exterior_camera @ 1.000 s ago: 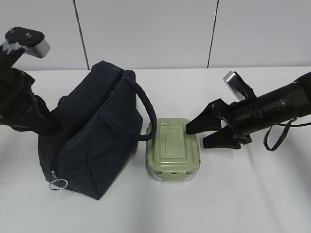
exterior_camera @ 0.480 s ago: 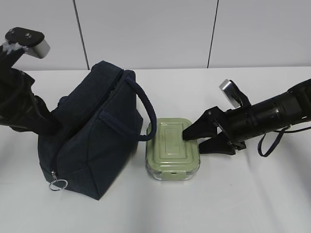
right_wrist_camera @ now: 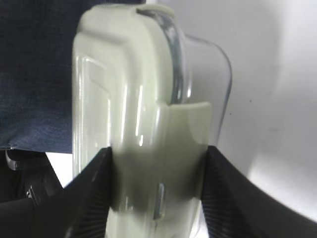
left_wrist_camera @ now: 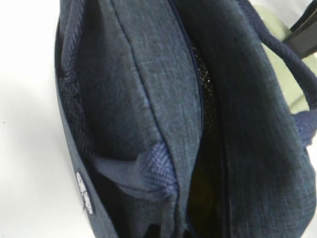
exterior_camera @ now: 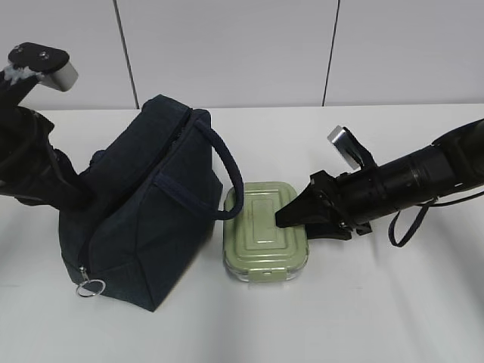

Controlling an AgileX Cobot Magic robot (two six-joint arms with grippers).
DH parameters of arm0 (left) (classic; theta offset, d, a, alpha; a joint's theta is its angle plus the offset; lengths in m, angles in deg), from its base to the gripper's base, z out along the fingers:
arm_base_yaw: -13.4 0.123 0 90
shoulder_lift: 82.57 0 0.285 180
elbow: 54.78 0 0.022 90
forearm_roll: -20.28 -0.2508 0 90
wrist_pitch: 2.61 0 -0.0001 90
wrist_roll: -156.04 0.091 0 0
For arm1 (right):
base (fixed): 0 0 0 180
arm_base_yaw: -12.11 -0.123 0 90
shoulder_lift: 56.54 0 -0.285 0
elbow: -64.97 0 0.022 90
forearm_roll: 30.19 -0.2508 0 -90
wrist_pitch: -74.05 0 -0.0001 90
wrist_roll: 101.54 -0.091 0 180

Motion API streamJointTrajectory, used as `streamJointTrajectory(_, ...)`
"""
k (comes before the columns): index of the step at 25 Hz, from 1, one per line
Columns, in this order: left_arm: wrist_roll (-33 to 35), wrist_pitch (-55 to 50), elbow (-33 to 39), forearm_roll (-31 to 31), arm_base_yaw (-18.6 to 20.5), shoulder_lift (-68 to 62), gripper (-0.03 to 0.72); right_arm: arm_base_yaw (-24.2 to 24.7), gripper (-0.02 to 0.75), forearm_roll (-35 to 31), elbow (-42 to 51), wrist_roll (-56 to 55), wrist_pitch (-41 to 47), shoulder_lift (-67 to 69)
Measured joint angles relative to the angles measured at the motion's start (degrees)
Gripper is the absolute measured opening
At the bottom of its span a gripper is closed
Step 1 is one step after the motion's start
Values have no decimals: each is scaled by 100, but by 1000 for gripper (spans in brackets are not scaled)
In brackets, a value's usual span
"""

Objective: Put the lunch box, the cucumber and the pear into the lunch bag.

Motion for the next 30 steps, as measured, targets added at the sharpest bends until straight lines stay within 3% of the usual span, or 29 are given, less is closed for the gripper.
streamJointTrajectory(5, -6, 0, 0, 0, 0, 0, 3, 110, 363, 155, 0, 0, 46, -120)
streamJointTrajectory(9, -6, -2, 0, -1, 0, 0, 3, 474, 362, 525, 33, -127, -23, -635)
streamJointTrajectory(12, -6, -9, 0, -1, 0, 0, 3, 767, 362, 526, 47, -161, -12, -1236)
streamJointTrajectory(15, -6, -13, 0, -6, 0, 0, 2, 757, 362, 385, -191, -165, 67, -1775)
streamJointTrajectory(19, -6, -13, 0, -6, 0, 0, 2, 222, 362, -199, -886, -196, 277, -2076)
streamJointTrajectory(22, -6, -1, 0, -6, 0, 0, 2, -410, 362, -265, -1489, -246, 10, -2076)
streamJointTrajectory(30, -6, 23, 0, -1, 0, 0, 2, -1846, 361, 1130, -2205, -265, -1716, -2076)
